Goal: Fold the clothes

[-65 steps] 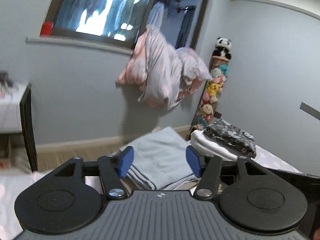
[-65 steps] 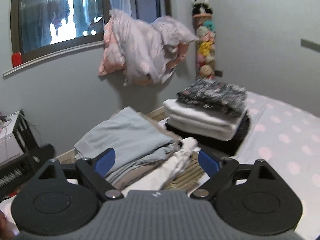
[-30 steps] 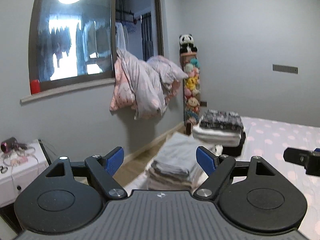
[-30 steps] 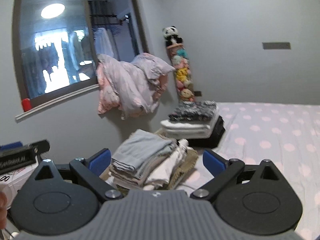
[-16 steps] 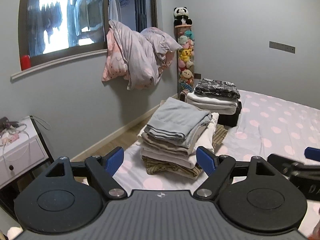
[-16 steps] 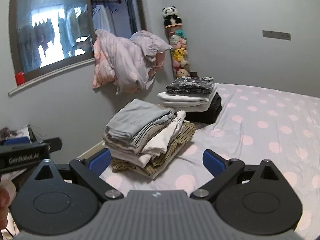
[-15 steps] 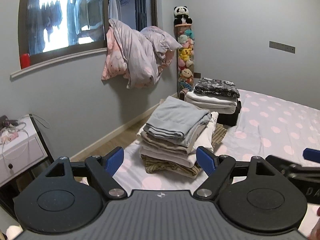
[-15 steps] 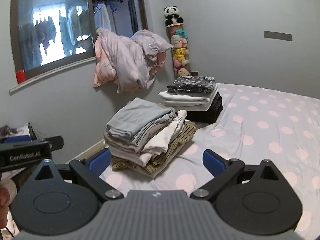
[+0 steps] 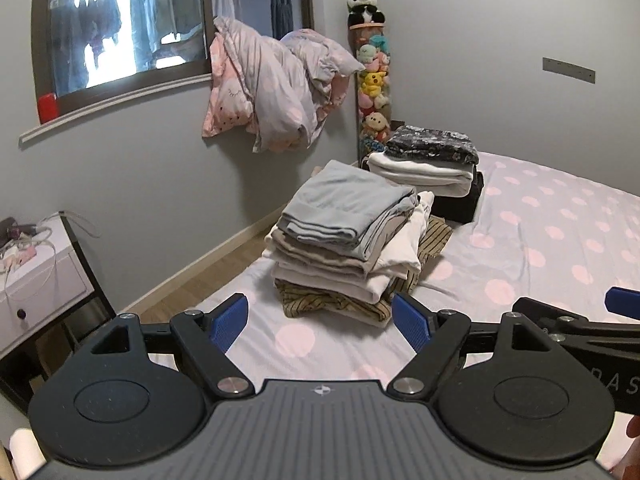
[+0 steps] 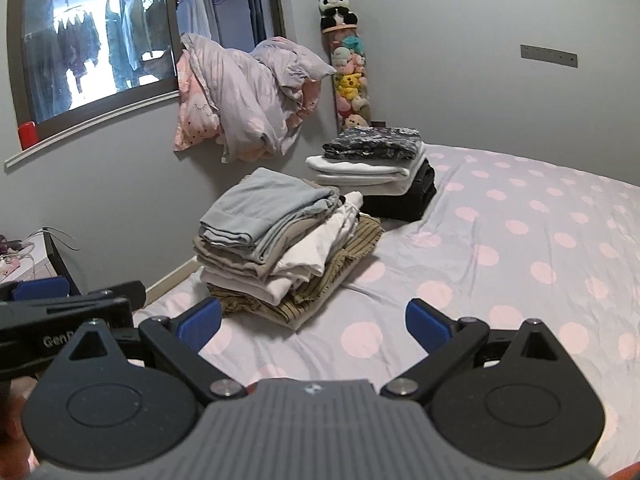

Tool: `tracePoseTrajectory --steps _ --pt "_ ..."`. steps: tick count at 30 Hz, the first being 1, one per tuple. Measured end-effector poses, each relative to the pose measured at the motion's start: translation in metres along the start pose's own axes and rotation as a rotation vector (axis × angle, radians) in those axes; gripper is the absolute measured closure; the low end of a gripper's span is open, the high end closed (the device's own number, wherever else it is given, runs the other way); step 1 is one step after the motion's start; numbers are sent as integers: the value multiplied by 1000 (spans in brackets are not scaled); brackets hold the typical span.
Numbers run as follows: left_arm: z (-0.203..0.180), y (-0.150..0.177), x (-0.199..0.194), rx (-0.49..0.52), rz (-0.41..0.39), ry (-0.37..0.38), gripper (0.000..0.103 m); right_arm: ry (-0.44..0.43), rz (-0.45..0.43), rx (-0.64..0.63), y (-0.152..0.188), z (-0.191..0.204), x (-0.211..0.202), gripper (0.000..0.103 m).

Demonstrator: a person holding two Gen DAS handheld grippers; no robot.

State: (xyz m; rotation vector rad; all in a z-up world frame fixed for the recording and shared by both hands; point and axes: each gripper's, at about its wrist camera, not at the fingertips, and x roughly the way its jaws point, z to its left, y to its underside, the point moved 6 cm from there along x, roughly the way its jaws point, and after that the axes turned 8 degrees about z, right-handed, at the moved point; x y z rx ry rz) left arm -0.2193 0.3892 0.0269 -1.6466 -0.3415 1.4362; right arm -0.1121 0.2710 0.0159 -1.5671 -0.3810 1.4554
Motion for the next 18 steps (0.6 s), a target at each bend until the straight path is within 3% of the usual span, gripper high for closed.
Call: tracePoseTrajectory --steps 18 --pt "-5 3 1 -10 21 10 12 19 12 16 4 -5 0 3"
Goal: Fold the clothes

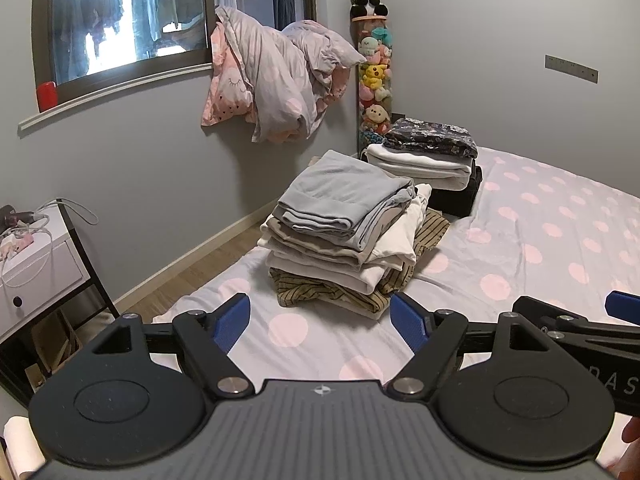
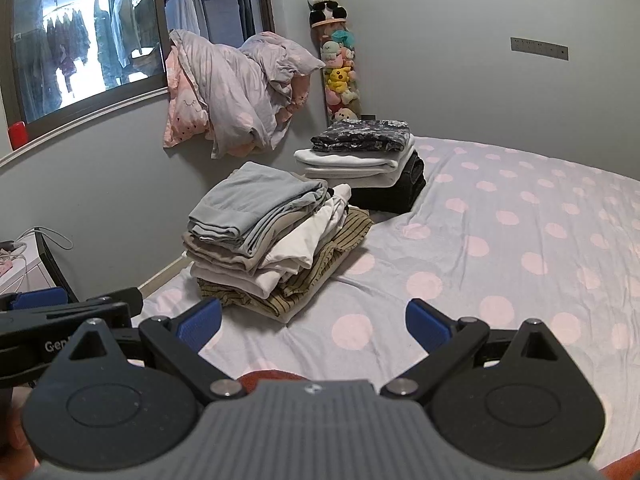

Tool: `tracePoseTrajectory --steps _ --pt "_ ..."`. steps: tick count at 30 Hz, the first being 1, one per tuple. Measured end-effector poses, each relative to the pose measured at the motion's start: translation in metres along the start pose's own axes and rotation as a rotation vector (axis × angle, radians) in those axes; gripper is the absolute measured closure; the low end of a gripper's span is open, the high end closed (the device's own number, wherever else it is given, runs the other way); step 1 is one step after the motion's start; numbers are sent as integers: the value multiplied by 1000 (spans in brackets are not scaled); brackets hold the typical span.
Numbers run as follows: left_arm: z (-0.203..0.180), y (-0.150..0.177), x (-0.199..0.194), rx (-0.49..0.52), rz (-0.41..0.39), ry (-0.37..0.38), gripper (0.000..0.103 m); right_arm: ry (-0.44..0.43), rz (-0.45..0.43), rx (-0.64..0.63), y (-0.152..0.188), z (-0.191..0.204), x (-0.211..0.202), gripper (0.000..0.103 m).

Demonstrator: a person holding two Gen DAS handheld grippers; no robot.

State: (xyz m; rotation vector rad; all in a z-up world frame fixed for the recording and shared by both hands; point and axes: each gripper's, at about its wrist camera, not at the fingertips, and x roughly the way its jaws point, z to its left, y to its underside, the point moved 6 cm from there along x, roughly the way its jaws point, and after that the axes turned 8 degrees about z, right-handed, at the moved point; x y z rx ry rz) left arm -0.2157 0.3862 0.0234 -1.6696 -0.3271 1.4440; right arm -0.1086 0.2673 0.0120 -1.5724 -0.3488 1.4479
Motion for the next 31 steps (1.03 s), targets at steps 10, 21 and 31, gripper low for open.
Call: tracePoseTrajectory --steps 10,21,31 --pt "-3 1 0 9 -4 3 15 6 -1 0 0 -1 -2 3" --pt "-6 2 -2 11 1 11 15 11 1 6 1 -4 -3 3" --pt "-10 4 -1 19 -2 15 15 9 10 15 3 -7 -2 3"
